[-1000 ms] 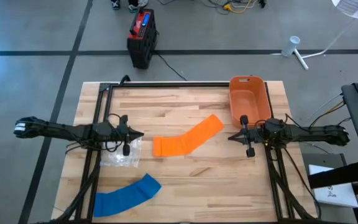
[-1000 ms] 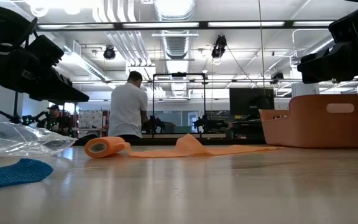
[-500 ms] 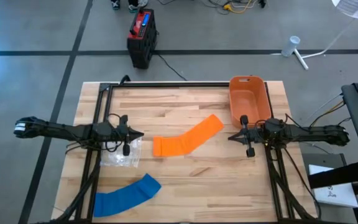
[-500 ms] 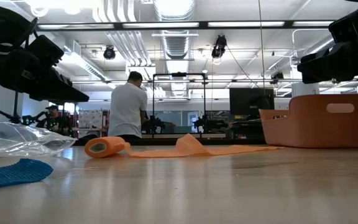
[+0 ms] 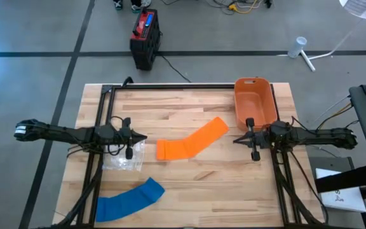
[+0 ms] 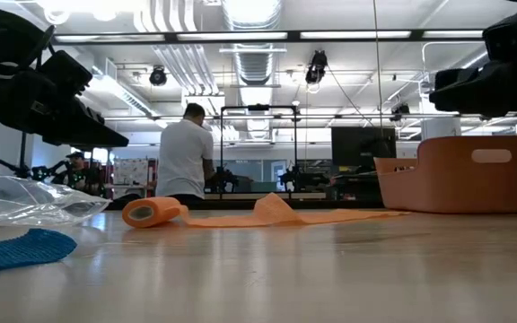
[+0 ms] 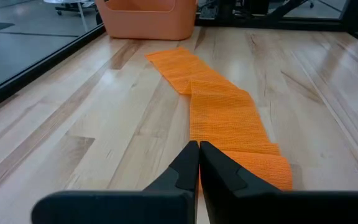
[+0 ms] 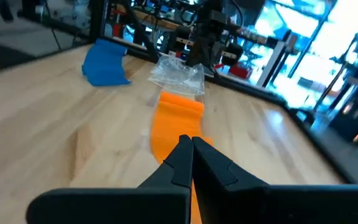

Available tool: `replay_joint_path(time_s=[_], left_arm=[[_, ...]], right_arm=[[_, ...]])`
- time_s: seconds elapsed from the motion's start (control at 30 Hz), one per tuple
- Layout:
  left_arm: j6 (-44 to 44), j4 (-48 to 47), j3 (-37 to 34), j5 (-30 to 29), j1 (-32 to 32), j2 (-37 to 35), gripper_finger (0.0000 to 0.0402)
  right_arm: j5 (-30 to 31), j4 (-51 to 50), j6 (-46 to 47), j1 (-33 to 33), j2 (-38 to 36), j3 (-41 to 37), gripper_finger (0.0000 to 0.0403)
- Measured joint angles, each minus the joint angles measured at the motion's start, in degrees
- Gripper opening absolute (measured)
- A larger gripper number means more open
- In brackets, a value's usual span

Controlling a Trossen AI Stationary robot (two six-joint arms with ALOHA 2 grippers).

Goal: Roll bandage
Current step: Roll the orange bandage

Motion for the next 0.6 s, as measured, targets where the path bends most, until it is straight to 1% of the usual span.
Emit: replay_joint_path(time_s=[0.07, 0.1, 0.17, 0.23, 0.33, 0.4, 0.47, 0.5, 0.53, 0.57, 0.6], left_arm=[[0.0, 0.0, 0.0, -0.4, 0.0, 0.0, 0.0004], [0.2, 0.0, 0.0, -1.5, 0.0, 0.0, 0.0004], [3.0, 0.1, 0.0, -6.4, 0.0, 0.0, 0.0004], [6.2, 0.1, 0.0, -10.7, 0.0, 0.0, 0.0004], [9.4, 0.1, 0.0, -12.9, 0.0, 0.0, 0.0004], [10.3, 0.1, 0.0, -13.0, 0.0, 0.0, 0.0004], [10.4, 0.1, 0.0, -13.0, 0.0, 0.0, 0.0004], [9.7, 0.1, 0.0, -12.9, 0.0, 0.0, 0.0004], [6.9, 0.3, 0.0, -12.4, 0.0, 0.0, 0.0004], [1.5, 0.9, 0.0, -11.1, 0.0, 0.1, 0.0004], [-5.9, 1.9, 0.0, -9.2, 0.0, 0.2, 0.0004]], right_arm=[[-0.1, 0.0, -1.0, 0.0, 0.0, 0.0, 0.0000], [-0.4, 0.1, 1.6, 0.0, 0.0, 0.0, 0.0000], [-2.1, 0.9, 12.6, 0.0, 0.0, 0.0, 0.0000], [-1.5, 2.9, 24.0, 0.0, 0.0, 0.0, 0.0000], [-0.1, 4.1, 36.0, 0.0, 0.0, 0.0, 0.0000], [0.0, 5.2, 39.4, 0.0, 0.0, 0.0, 0.0000], [0.1, 5.7, 38.3, 0.0, 0.0, 0.0, 0.0000], [0.6, 5.7, 37.4, 0.0, 0.0, 0.0, 0.0000], [2.0, 5.8, 37.1, 0.0, 0.0, 0.0, 0.0000], [4.2, 6.1, 37.6, 0.0, 0.0, 0.0, 0.0000], [6.6, 6.5, 39.1, 0.0, 0.0, 0.0, 0.0000]])
